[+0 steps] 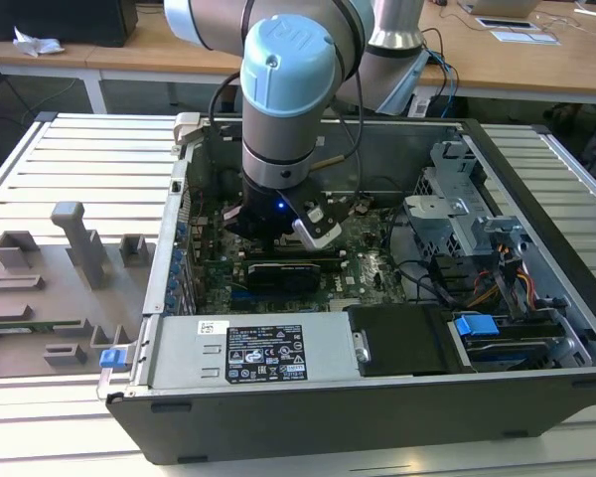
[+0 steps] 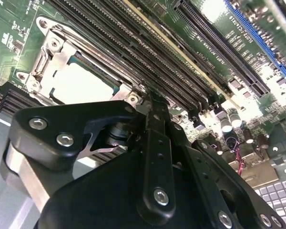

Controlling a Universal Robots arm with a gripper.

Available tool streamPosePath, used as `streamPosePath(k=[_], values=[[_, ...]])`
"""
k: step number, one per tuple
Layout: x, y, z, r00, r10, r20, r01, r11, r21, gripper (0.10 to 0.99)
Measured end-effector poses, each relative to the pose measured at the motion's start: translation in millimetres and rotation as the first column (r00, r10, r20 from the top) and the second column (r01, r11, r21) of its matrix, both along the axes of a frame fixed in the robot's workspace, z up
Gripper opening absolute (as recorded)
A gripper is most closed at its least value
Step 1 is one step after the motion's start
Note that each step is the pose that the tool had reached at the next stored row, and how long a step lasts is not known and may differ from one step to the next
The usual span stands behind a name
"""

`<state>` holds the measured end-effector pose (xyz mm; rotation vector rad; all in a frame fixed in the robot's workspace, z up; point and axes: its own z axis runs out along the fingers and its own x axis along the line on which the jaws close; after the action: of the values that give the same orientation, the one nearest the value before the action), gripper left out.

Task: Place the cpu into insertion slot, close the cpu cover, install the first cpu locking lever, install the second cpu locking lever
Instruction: 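Install the second cpu locking lever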

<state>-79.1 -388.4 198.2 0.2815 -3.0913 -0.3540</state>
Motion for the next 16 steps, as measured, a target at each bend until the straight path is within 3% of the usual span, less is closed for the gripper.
streamPosePath(k=[5, 8, 9, 10, 16], values=[[-0.4, -0.7, -0.3, 1.0, 0.0, 0.0006, 0.0, 1.0, 0.001, 0.106], [-2.9, -1.9, -0.1, 1.0, 0.0, 0.0046, 0.0, 1.0, 0.001, 0.106], [-2.9, -1.9, 2.0, 1.0, 0.0, 0.0062, 0.0, 1.0, 0.001, 0.106], [-2.8, -1.4, 11.7, 1.0, 0.0, 0.0062, 0.0, 1.0, 0.001, 0.106], [2.6, 10.3, 17.0, 1.0, 0.001, 0.0061, 0.0, 0.9998, -0.018, 0.106]])
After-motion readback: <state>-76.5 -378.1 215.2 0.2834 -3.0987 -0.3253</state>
